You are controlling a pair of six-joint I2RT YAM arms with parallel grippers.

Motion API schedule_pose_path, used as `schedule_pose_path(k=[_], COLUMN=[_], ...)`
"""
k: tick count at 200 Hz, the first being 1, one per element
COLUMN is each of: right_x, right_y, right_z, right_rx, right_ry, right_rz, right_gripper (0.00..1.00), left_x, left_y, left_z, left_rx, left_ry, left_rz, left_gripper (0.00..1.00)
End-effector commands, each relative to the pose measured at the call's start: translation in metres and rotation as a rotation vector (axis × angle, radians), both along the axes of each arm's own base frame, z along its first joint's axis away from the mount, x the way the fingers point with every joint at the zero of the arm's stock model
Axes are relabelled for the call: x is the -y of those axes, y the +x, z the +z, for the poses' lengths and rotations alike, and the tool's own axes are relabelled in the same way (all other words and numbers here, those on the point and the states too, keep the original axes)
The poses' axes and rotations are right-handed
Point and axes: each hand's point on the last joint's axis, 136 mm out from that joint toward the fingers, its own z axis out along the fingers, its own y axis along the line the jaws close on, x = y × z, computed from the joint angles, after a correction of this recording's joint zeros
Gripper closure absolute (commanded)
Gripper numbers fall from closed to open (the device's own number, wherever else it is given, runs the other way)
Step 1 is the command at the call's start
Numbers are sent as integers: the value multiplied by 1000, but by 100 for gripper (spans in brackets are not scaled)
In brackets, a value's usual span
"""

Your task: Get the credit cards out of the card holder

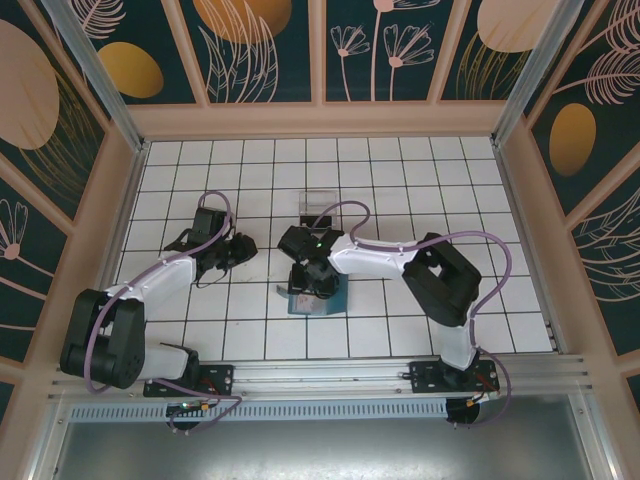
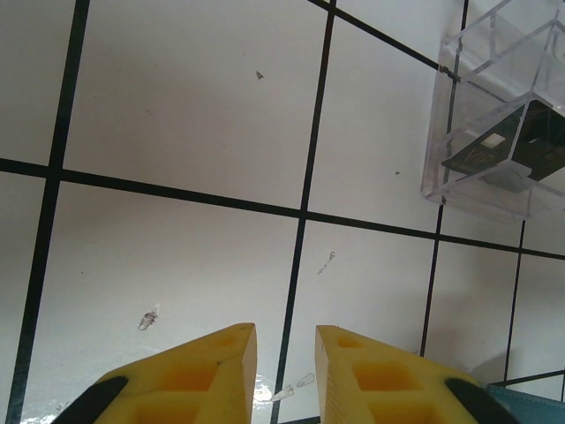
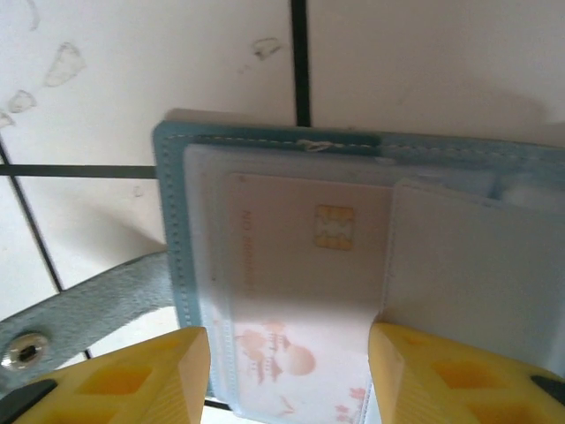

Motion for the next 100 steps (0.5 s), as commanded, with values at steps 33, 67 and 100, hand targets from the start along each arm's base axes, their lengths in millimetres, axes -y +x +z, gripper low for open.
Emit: schedule_pose_path(k=[33, 67, 100], right_x=[42, 51, 55], right_y=[-3, -1, 3], right_z=[-8, -5, 3], right_rx=[30, 50, 77], right_ry=[-246, -313, -350], right_rz=[-5, 7, 6], right_gripper=[47, 46, 45], left_x=[3, 4, 4], left_y=[9, 12, 12], left_z=[7, 10, 10], left_rx=[23, 28, 29], left_ry=[-7, -5, -2], left_rz=[-20, -28, -28], left_gripper=[75, 75, 75])
